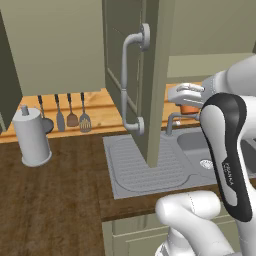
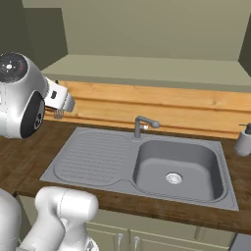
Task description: From the different types of pastries on the counter, select a croissant and place it on the cutting board. Then retrieve a jar of jam from the cabinet and place it alongside the croissant on the cutting board.
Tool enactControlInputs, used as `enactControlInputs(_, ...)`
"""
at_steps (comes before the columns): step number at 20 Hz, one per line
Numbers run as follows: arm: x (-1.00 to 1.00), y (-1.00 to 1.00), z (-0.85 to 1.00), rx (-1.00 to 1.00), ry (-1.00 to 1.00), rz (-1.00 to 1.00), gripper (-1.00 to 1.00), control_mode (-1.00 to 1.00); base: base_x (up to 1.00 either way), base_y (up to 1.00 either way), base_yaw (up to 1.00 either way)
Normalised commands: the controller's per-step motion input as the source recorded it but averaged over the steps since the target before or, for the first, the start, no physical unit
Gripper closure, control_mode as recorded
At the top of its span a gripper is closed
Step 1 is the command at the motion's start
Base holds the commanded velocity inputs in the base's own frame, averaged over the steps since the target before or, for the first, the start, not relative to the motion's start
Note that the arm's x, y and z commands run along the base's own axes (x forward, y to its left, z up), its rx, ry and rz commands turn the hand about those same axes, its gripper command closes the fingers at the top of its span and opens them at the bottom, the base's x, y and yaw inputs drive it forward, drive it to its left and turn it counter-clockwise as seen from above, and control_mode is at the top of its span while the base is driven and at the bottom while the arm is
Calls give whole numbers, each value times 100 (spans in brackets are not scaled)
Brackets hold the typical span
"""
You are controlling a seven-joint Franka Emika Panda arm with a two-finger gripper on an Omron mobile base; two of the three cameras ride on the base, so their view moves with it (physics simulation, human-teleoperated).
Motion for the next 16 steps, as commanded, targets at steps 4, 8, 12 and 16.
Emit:
enactControlInputs(4, -20, 8, 0, 0, 0, 0, 100, 100, -7, 1, 0)
enactControlInputs(8, 0, 0, 0, 0, 0, 0, 100, 100, -81, -37, 0)
enactControlInputs(12, 0, 0, 0, 0, 0, 0, 100, 100, -99, -98, 0)
enactControlInputs(16, 0, 0, 0, 0, 0, 0, 100, 100, -100, -92, 0)
